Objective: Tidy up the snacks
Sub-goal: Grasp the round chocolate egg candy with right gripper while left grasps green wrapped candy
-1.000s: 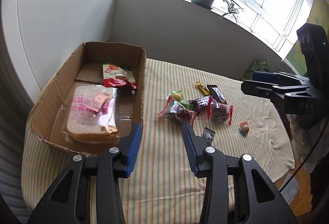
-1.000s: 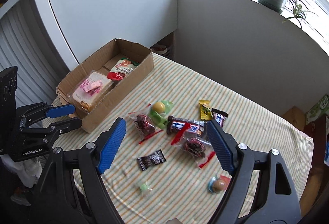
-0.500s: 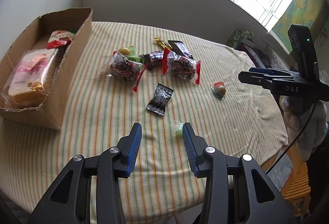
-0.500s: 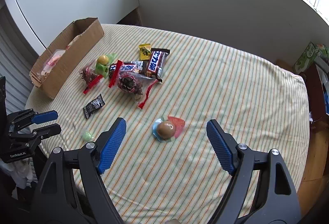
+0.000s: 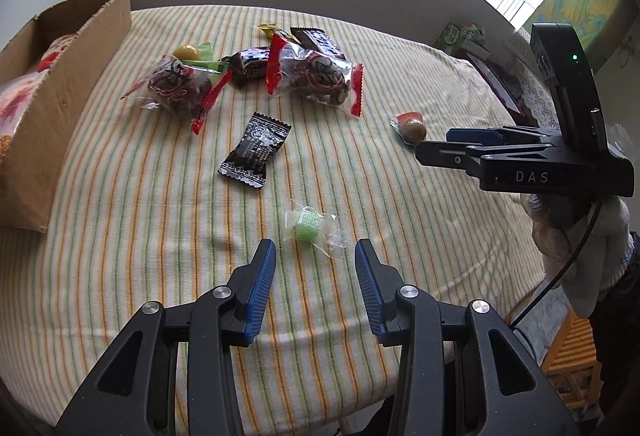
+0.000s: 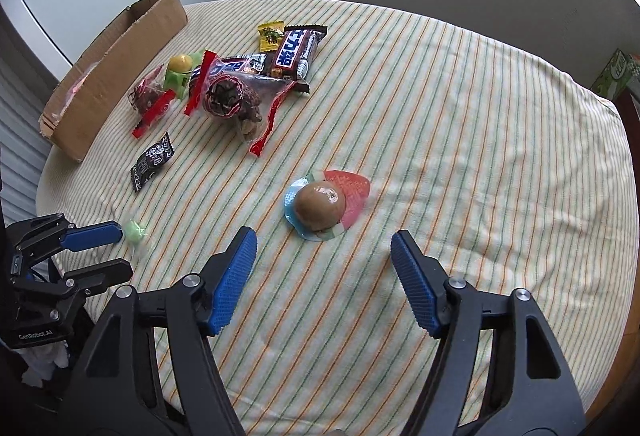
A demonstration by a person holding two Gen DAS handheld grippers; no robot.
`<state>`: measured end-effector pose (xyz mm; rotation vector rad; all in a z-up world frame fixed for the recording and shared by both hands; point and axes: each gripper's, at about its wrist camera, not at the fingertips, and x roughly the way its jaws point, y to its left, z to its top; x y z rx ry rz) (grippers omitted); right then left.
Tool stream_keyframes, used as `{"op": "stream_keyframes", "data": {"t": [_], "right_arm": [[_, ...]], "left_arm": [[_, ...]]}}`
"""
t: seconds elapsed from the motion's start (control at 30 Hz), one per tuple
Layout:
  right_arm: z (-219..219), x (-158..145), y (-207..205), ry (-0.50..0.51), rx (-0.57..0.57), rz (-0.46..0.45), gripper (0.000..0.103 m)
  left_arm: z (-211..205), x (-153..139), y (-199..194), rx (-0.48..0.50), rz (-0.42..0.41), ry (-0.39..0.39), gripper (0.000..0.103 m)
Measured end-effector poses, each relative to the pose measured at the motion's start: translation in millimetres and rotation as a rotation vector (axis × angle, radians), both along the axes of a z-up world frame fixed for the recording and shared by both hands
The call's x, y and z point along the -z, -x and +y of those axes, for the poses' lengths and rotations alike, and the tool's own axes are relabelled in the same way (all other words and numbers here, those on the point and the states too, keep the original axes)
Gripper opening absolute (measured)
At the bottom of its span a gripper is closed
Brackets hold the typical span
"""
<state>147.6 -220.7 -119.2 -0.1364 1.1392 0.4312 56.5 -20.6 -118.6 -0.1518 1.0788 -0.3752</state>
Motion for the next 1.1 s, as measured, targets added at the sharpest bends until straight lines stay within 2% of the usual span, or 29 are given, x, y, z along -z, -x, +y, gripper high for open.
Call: {"op": "stream_keyframes", "data": {"t": [0.27, 0.33, 0.4, 0.57, 0.63, 0.7, 0.97, 1.1], "right_arm": [[9, 9, -11, -0.006, 0.004, 0.007, 0.068], [12, 9, -13, -0.006, 0.003, 0.005, 0.067], [17, 10, -16, 0.013, 0.001, -0.002, 0.061], [23, 10, -20, 0.037, -0.002, -0.007, 0.060], [25, 10, -21, 0.053, -0.003, -0.017, 0.052], [25, 9, -22, 0.066, 0.000, -0.023, 0.048], [25, 7, -18, 0.067, -0.014, -0.033, 0.040], [24, 7, -14, 0.077, -0.022, -0.034, 0.041]], "left_arm": [[-9, 2, -9, 0.016, -0.010, -0.016, 0.039], [-13, 2, -10, 0.021, -0.018, -0.029, 0.036], [-16, 3, -10, 0.027, -0.026, -0.049, 0.028], [-19, 4, -11, 0.030, -0.041, -0.079, 0.024], [-21, 5, -11, 0.036, -0.054, -0.095, 0.023], [-23, 6, -11, 0.040, -0.065, -0.106, 0.022], [-21, 5, -10, 0.033, -0.082, -0.100, 0.018], [-20, 6, -10, 0.032, -0.084, -0.097, 0.018]]}}
